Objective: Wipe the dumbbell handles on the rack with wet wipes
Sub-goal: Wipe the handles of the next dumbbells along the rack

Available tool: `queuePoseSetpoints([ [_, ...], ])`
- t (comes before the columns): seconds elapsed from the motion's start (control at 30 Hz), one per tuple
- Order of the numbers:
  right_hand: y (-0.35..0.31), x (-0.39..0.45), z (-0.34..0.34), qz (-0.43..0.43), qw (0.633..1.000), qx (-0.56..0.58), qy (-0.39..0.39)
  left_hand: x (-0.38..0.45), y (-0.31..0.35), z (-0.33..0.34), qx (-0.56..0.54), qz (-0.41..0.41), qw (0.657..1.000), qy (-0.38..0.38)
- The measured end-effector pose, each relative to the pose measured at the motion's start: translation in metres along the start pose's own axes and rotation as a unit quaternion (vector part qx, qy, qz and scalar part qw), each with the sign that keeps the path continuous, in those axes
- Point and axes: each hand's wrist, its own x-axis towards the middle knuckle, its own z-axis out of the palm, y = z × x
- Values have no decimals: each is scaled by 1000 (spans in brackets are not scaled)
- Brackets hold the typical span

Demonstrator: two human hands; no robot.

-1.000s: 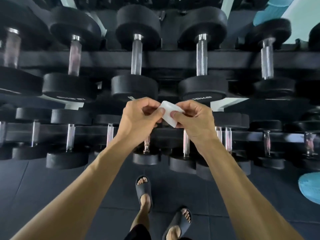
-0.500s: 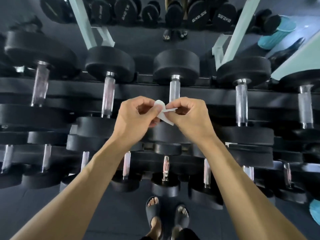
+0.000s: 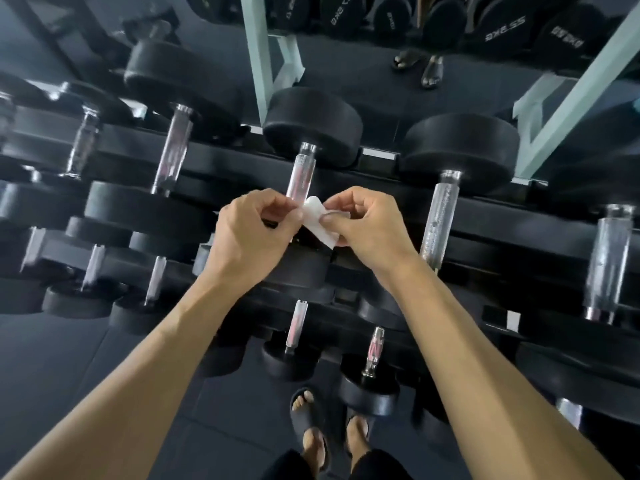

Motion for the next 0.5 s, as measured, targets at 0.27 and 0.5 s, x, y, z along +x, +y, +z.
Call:
queuePoseSetpoints([
  [0.27, 11, 33, 27, 10, 985, -38, 171, 19, -57, -3, 86, 33, 995, -37],
  [0.5, 23, 72, 55, -46, 942, -132, 307, 32, -75, 1, 34, 86, 991, -101],
])
